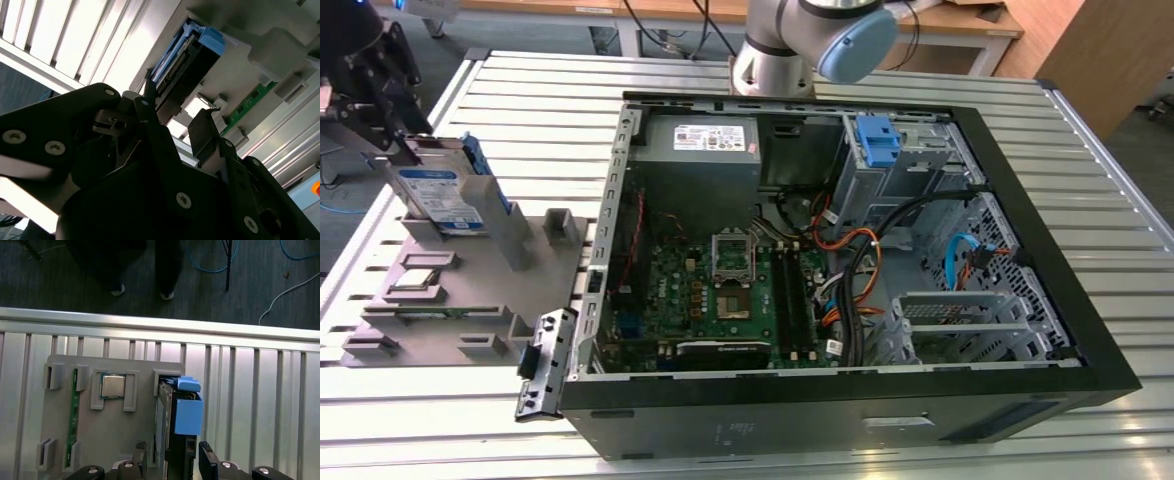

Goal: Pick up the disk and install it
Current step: 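Pick up the disk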

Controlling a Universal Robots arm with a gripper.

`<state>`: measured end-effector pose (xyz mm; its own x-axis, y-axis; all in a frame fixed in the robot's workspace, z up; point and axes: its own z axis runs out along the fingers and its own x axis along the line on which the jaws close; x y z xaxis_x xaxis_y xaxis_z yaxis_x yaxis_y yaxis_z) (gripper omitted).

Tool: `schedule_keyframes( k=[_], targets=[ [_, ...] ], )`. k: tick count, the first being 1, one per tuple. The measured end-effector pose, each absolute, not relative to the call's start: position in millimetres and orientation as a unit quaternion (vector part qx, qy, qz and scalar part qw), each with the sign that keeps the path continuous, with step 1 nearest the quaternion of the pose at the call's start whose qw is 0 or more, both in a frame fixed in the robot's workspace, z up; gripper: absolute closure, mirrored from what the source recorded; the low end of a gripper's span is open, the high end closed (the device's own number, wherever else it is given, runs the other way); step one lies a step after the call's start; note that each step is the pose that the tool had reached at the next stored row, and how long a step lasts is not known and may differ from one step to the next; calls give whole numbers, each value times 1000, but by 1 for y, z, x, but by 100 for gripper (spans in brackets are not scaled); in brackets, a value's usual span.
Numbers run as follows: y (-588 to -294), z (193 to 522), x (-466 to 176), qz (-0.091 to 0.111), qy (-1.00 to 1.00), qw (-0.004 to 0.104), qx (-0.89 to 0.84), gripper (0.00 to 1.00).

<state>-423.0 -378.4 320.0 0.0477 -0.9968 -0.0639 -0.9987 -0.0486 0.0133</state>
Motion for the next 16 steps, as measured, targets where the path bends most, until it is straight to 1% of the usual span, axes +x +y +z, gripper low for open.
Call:
schedule_keyframes(
  k=[3,16],
  targets=[
    [-378,319,-424,26,687,19,-726,47],
    [-377,313,-425,27,689,21,-724,47]
  ],
)
